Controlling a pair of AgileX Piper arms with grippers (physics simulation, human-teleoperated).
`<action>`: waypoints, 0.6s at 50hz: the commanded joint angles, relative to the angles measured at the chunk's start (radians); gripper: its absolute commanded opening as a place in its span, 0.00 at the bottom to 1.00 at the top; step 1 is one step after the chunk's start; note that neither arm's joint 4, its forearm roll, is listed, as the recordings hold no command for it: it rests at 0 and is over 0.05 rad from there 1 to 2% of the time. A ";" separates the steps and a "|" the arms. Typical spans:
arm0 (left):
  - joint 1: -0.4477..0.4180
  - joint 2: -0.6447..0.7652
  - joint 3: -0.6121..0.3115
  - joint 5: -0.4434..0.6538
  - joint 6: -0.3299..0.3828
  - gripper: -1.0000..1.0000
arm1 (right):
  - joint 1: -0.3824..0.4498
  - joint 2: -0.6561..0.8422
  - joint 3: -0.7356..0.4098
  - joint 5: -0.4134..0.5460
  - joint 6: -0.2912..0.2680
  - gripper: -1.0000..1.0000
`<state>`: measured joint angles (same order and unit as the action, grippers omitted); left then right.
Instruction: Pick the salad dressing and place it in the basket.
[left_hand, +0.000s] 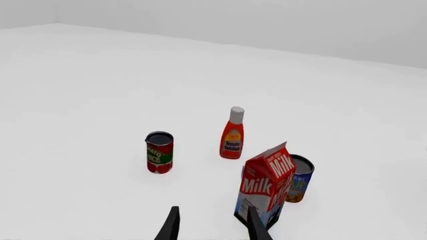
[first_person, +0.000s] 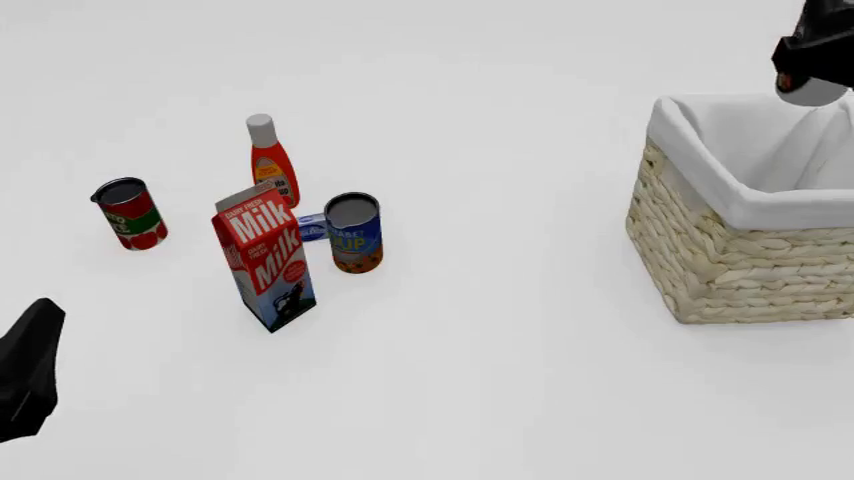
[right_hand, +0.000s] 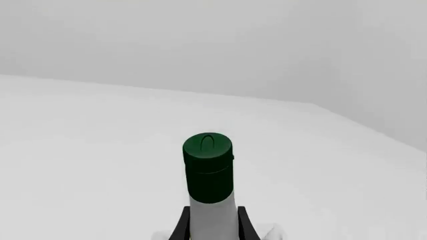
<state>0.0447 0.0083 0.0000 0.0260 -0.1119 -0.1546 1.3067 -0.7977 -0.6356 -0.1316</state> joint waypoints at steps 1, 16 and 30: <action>-0.001 -0.001 0.000 0.005 -0.003 1.00 | -0.009 0.056 -0.018 -0.004 0.012 0.00; -0.001 0.005 0.000 0.004 -0.005 1.00 | -0.038 0.104 -0.012 0.000 0.009 0.00; -0.005 0.002 0.000 0.009 -0.003 1.00 | -0.052 0.137 -0.005 -0.011 0.011 0.00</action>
<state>0.0420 0.0111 0.0000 0.0327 -0.1157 -0.1970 1.4238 -0.7998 -0.6399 -0.1374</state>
